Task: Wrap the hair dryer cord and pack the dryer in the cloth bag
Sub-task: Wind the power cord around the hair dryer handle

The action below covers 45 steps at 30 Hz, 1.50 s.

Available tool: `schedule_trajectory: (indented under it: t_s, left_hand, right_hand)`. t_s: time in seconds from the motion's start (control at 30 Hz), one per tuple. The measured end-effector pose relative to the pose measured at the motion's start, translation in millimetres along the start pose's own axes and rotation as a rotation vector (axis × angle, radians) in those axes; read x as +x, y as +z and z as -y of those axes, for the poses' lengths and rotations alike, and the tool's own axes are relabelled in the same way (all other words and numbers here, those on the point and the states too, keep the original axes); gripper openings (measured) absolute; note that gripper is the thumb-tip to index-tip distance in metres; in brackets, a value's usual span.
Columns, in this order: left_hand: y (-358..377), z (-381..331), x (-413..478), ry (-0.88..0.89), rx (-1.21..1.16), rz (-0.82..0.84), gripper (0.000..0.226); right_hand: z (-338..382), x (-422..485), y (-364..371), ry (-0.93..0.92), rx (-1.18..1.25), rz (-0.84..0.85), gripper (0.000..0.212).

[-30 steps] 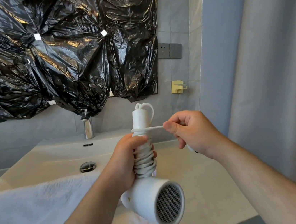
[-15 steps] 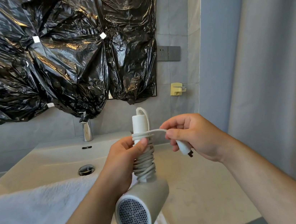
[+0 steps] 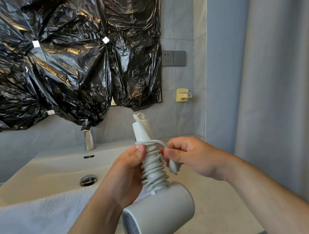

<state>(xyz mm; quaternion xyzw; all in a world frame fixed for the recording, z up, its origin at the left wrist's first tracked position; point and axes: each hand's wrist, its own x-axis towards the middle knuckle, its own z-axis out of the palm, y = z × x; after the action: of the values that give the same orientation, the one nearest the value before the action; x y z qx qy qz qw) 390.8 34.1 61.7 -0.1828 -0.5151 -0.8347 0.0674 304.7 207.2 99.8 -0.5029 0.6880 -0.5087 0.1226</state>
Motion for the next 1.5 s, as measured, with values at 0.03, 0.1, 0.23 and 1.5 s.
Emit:
schedule_trajectory:
  t_s: [0.03,0.1,0.23,1.5]
  left_hand:
    - [1.6,-0.4,-1.1,-0.006,0.000,0.018,0.075]
    - [3.5,-1.5,-0.9,-0.008,-0.038,0.015,0.082]
    - [8.5,-5.3,-0.7,0.027,-0.062,-0.007,0.097]
    - [27.1,-11.4,14.6,0.126,0.083,-0.514,0.034]
  right_hand:
    - [-3.5,0.9,-0.8,-0.004,0.033,0.019,0.016]
    - [-10.2,2.6,-0.8,0.000,0.082,0.010,0.009]
    - [-25.9,5.2,0.6,0.078,0.287,0.027,0.042]
    - [-21.6,-8.3,43.0,0.069,0.381,-0.158,0.023]
